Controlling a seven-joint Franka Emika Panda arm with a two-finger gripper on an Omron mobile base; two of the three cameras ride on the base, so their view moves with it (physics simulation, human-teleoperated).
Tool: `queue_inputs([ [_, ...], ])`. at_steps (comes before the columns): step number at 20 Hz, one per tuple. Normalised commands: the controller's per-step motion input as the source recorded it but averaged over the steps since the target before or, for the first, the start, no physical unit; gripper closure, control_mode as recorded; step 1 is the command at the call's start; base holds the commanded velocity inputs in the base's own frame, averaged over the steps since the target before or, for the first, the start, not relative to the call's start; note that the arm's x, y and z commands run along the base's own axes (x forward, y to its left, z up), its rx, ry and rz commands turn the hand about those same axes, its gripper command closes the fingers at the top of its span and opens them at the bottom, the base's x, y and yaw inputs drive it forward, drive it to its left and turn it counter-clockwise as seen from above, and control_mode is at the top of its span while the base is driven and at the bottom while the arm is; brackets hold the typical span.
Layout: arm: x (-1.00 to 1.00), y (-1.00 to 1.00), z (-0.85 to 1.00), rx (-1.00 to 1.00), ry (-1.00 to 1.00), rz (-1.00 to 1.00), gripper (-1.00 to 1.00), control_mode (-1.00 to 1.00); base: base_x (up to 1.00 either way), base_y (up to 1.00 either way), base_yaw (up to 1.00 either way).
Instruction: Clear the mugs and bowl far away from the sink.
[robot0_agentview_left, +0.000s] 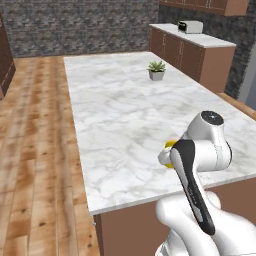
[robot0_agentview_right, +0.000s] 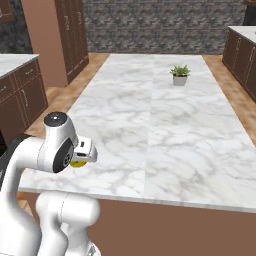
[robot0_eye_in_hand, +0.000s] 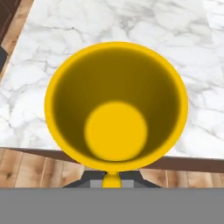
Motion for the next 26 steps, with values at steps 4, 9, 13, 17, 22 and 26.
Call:
queue_inputs([
  [4, 0.45, 0.00, -0.36, -0.03, 0.00, 0.00, 1.00, -1.00, 0.00, 0.00, 0.00],
  [9, 0.53, 0.00, -0.32, -0.02, 0.00, 0.00, 1.00, -1.00, 0.00, 0.00, 0.00],
  [13, 0.49, 0.00, -0.26, 0.00, 0.00, 0.00, 1.00, -1.00, 0.00, 0.00, 0.00],
  [17, 0.55, 0.00, -0.17, 0.00, 0.02, 0.00, 1.00, -1.00, 0.00, 0.00, 0.00],
  [22, 0.58, 0.00, -0.15, 0.00, 0.03, 0.00, 1.00, -1.00, 0.00, 0.00, 0.00],
  [26, 0.62, 0.00, -0.21, 0.00, 0.03, 0.00, 1.00, -1.00, 0.00, 0.00, 0.00],
])
